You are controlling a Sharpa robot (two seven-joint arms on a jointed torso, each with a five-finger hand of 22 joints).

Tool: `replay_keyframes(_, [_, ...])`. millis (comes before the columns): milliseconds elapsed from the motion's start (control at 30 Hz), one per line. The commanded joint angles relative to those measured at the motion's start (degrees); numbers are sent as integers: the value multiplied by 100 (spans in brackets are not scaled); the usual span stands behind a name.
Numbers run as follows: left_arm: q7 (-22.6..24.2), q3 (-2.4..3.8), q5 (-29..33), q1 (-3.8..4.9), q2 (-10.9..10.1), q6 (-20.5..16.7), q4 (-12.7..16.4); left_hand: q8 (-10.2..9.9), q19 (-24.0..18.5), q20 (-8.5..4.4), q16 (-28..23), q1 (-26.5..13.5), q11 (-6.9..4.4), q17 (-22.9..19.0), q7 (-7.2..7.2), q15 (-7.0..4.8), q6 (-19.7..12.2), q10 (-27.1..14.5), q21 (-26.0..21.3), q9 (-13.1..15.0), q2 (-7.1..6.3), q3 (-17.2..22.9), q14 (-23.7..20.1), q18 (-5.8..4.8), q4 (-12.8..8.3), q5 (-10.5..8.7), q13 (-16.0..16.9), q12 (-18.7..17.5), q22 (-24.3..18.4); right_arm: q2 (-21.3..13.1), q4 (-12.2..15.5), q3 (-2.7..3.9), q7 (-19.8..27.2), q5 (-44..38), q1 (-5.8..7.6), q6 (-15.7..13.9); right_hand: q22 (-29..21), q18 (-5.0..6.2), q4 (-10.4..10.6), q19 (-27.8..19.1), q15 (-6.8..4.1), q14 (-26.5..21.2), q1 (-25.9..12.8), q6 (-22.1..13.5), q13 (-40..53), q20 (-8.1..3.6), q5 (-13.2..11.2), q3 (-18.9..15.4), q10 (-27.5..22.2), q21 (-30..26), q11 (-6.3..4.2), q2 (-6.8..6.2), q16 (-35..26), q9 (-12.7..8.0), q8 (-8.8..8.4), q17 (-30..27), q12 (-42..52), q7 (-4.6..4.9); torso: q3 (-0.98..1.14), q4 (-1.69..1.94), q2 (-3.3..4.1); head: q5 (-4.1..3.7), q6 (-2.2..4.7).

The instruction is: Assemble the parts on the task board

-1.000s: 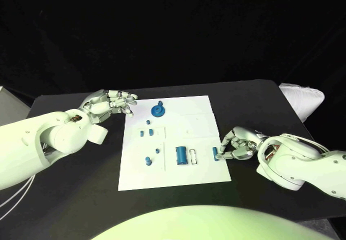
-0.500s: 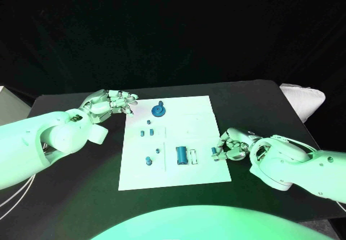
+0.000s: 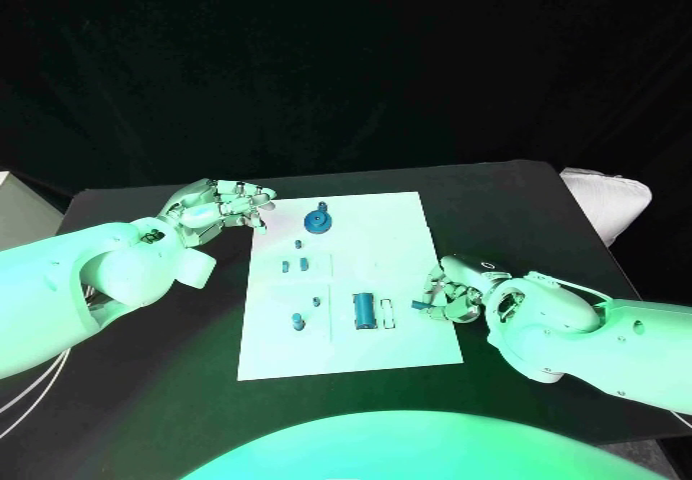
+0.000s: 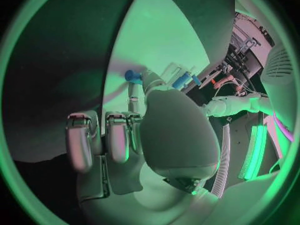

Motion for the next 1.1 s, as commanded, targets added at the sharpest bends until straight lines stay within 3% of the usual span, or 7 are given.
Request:
replay_keyframes(33, [50, 4, -4, -1, 1, 72, 20, 28, 34, -10, 36, 60, 2, -7, -12, -28, 4, -39, -28, -6, 17, -30, 3, 76, 11, -10, 7, 40, -11, 36, -50, -64, -274, -418, -86, 380, 1480, -18, -3, 578, -29, 531, 179, 69, 1496, -53, 344, 279, 588, 30, -22, -40, 27, -522, 6, 1204, 20, 19, -1, -4, -2, 7, 0])
replay_keyframes(133, [49, 4, -5, -1, -1, 73, 22, 28, 34, -10, 36, 60, 2, -7, -12, -28, 4, -39, -28, -6, 17, -30, 3, 76, 11, -10, 7, 40, -11, 43, -35, -64, -288, -469, -90, 369, 1481, -19, -4, 579, -31, 531, 199, 87, 1497, -51, 447, 415, 589, 35, -25, -72, 28, -534, -6, 1207, 22, 17, -2, -6, -2, 13, 0])
replay_keyframes(367, [48, 4, -8, -1, -3, 72, 24, 28, 34, -10, 36, 60, 2, -7, -12, -28, 4, -39, -28, -6, 17, -30, 3, 76, 11, -10, 7, 40, -11, 45, 31, -63, -293, -494, -93, 187, 1490, -26, -4, 586, -40, 537, 12, 146, 1508, -60, 1060, 1013, 599, 70, -40, -214, 39, -537, -1, 1234, 48, 6, 3, -3, -1, 10, 0])
replay_keyframes(533, [45, 4, -9, -1, -3, 70, 23, 28, 34, -10, 36, 60, 2, -7, -12, -28, 4, -39, -28, -6, 17, -30, 3, 76, 11, -10, 7, 40, -11, 25, 127, -61, -268, -482, -91, 9, 1503, -35, -39, 596, -49, 545, -84, 157, 1508, -66, 1228, 1182, 599, 117, -48, -249, 53, -516, 24, 1267, 49, -7, 0, -6, -1, 13, 0])
replay_keyframes(867, [41, 4, -10, -1, -2, 65, 22, 34, 36, -11, 38, 70, 1, -7, -14, -29, 11, -39, -35, -5, 23, -30, 1, 76, 14, -9, 9, 47, -15, -21, 415, -47, -167, -311, 56, -483, 1507, -38, -48, 600, -62, 565, -230, 186, 1508, -77, 1252, 1283, 599, 133, -64, -272, 92, -485, 66, 1357, 49, -29, -1, -4, -2, 16, 0])
replay_keyframes(1100, [32, 4, -10, -1, -2, 69, 29, 34, 36, -11, 38, 70, 1, -7, -14, -29, 11, -39, -35, -5, 23, -30, 1, 76, 14, -9, 9, 47, -15, 87, 447, -44, -204, 21, 116, -473, 1507, -38, -35, 600, -73, 569, -439, 177, 1508, -89, 1037, 1297, 599, 133, -78, -319, 100, -460, 90, 1375, 49, -45, -1, -4, 1, 35, 0])
